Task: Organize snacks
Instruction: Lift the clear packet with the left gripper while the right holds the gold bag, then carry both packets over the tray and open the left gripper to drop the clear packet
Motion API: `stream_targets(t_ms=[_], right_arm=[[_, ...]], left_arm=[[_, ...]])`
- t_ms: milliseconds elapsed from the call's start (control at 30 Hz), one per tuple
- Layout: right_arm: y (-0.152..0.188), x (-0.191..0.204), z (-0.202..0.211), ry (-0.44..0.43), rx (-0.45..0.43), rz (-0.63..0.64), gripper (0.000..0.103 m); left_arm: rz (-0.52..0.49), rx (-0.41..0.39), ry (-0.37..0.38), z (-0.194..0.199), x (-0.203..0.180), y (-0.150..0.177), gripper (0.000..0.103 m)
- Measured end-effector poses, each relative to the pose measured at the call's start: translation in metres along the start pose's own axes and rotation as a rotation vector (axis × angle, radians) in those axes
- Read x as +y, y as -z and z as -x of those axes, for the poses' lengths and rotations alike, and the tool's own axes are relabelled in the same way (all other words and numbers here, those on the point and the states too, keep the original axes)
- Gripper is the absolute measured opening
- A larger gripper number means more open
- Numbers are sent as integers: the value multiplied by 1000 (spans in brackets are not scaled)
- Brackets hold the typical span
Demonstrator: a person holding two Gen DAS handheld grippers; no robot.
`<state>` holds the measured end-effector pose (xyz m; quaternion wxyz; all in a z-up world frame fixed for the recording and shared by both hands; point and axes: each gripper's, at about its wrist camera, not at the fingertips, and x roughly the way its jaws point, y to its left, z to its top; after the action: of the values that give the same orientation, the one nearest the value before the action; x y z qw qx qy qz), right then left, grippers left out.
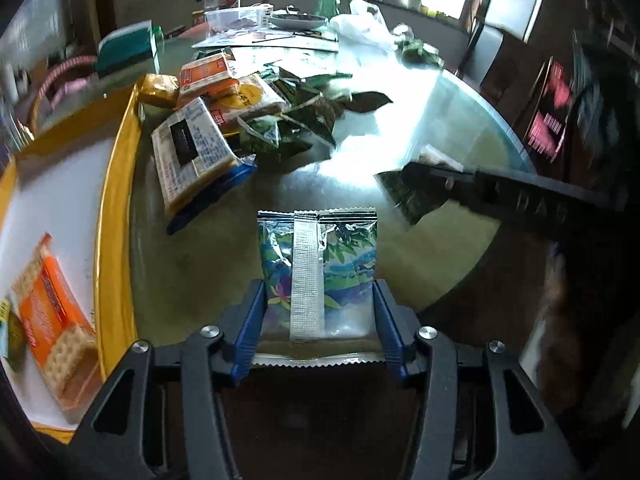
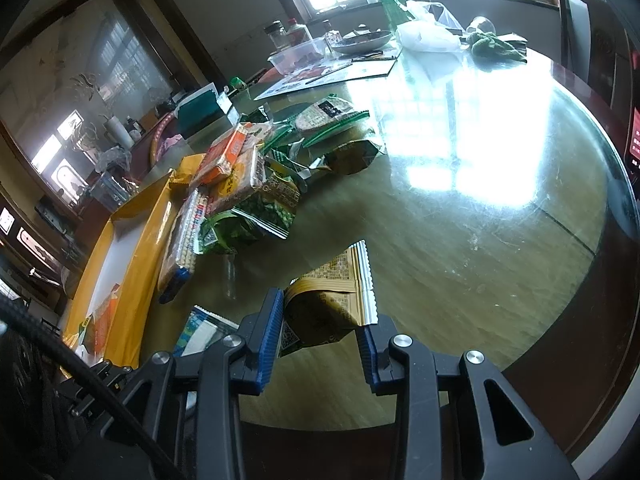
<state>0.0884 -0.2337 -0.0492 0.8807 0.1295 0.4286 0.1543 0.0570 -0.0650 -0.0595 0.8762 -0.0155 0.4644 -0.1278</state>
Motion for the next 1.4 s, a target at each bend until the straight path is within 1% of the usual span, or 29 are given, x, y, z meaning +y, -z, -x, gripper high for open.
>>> stream_targets(t_ms=[100, 200, 367, 433, 500, 533, 600, 700, 767, 867, 1000, 1067, 1133, 1200, 1333, 1400], right_arm=[[-1, 5, 3, -9, -15, 10, 35], [-3, 13, 7, -37, -32, 21, 35], [-6, 43, 13, -99, -60, 89, 35], [-8, 59, 14, -135, -65, 124, 35], [-11, 77, 11, -174, -58, 158, 35], [-12, 87, 9, -198, -52, 176, 35], [-15, 106, 2, -240, -33, 210, 35], [-17, 136, -15, -302, 10, 260, 35], [-19, 158, -30, -338, 49, 295, 35], [-20, 186, -51, -371, 99, 339, 35], [-22, 215, -78, -353, 141, 390, 35], [-24, 222, -91, -341, 160, 393, 35], [-26, 228, -104, -321, 177, 396, 35], [-23, 234, -117, -289, 198, 407, 35], [-15, 240, -126, -263, 230, 433, 35], [-13, 242, -127, -245, 228, 438, 38]], left_arm=[[35, -52, 31, 14, 6, -2, 52], [98, -111, 68, 36, 18, -6, 52], [177, -239, 55, 81, 48, -12, 52], [217, -282, 39, 97, 65, -13, 52], [257, -315, 7, 109, 85, -16, 52], [286, -335, -23, 117, 100, -17, 52], [329, -351, -73, 125, 122, -17, 52], [423, -368, -163, 135, 166, -15, 52], [473, -368, -213, 137, 188, -10, 52], [524, -355, -261, 135, 215, -5, 52], [553, -325, -272, 124, 236, -6, 52], [551, -312, -281, 118, 242, -7, 52], [533, -267, -294, 108, 245, -8, 52], [512, -240, -311, 99, 245, -8, 52], [450, -152, -388, 78, 240, -7, 53], [435, -119, -396, 70, 240, -4, 53]])
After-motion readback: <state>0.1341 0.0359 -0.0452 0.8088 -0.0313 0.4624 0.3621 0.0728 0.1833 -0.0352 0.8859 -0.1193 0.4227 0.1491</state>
